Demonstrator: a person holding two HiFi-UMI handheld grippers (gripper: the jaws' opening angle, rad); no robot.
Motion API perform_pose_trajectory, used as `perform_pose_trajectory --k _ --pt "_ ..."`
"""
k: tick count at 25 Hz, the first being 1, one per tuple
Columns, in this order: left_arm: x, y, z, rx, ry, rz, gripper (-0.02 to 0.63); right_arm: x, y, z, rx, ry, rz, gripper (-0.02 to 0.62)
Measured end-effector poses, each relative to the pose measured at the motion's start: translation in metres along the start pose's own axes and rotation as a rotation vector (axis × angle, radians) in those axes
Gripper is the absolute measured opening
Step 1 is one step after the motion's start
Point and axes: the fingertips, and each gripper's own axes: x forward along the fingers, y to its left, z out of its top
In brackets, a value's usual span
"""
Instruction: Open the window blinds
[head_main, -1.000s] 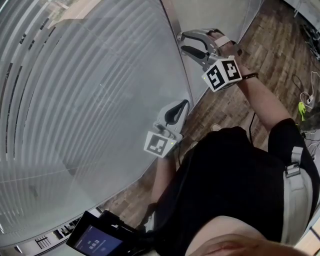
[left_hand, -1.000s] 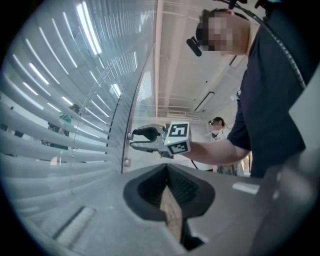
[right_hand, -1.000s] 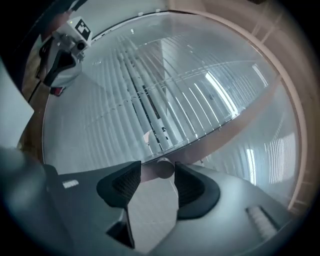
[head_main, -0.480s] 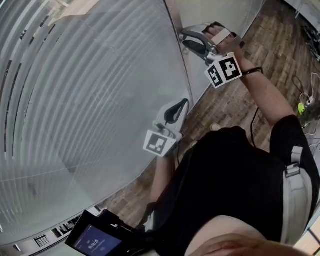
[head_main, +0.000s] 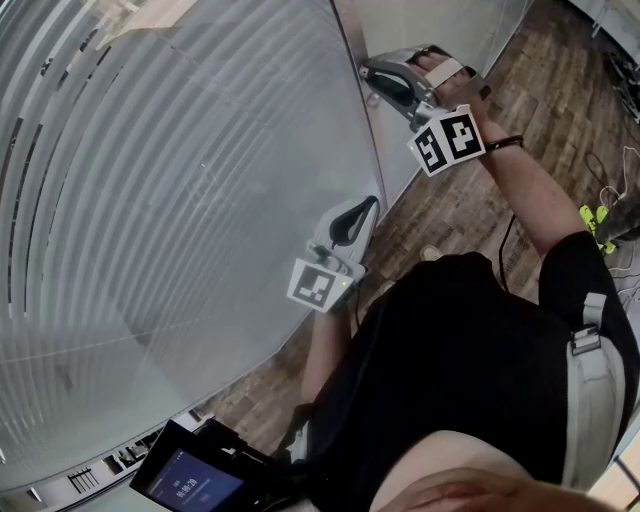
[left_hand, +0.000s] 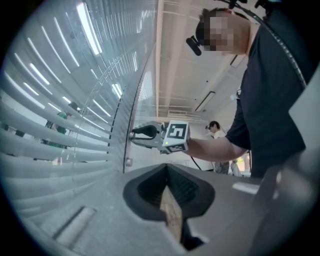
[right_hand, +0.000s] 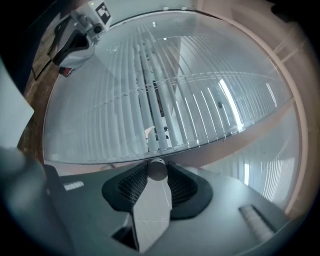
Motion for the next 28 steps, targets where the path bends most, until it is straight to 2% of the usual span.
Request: perform_pose_trajectory --k 12,17,19,21,28 --pt "-0.001 0.0 0.0 0.004 -0.001 0.0 0.003 0.004 -0.01 -0.005 0.658 -0.063 0.047 0.127" --pt "-0.001 0.0 0.0 0.001 0.0 0.001 0.003 0.005 -0.012 -0.01 1.031 -0.114 0.076 0.127" --pt "-0.001 0.001 0.0 0.003 -0.001 0.001 0.003 0.005 -0.011 -0.015 1.147 -0.132 0.074 0.127" --pt "0.0 0.0 0.0 0.003 -0.003 0.0 0.003 0.006 -0.012 -0.017 1.214 -0.155 0.071 0.127" --pt "-0.001 0.001 0.001 0.002 -0.007 0.004 0.003 0.006 -0.013 -0.016 1.309 -0.173 0.091 0.127"
